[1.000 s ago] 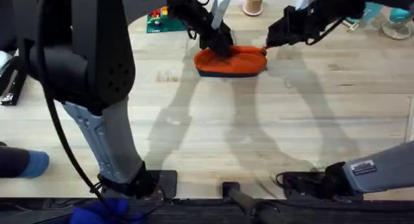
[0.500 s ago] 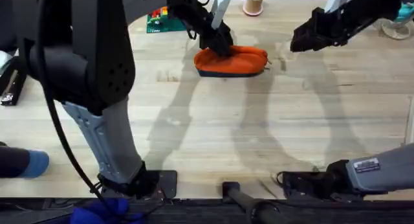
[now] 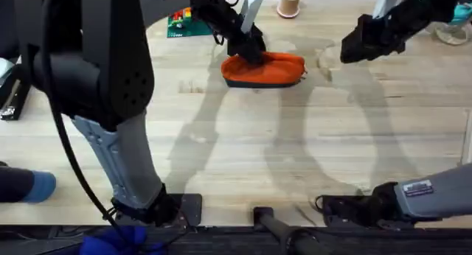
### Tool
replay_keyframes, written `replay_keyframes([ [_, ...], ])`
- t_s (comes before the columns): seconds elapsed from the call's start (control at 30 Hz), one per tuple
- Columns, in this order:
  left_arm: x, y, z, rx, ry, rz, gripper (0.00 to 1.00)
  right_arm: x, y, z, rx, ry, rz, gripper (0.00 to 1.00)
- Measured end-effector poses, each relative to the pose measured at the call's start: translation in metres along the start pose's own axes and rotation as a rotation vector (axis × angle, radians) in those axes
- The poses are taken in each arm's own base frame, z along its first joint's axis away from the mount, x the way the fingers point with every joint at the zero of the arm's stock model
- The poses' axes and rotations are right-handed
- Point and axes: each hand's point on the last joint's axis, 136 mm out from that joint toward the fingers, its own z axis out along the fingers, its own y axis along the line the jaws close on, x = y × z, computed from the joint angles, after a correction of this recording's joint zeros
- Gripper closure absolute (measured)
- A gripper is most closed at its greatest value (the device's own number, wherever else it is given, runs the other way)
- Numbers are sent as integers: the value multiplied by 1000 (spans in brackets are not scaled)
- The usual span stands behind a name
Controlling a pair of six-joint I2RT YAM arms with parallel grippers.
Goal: Unzip the bag, pick up the pens from the table one at a time and place them inside, then zip the bag closed.
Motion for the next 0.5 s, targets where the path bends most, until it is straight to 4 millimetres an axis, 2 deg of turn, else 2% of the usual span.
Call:
replay_keyframes([
  [0.3,0,0,0,0,0,0,960,1,-23,-1,96,2,42,969],
  [0.5,0,0,0,0,0,0,960,2,-24,-1,87,5,56,969],
])
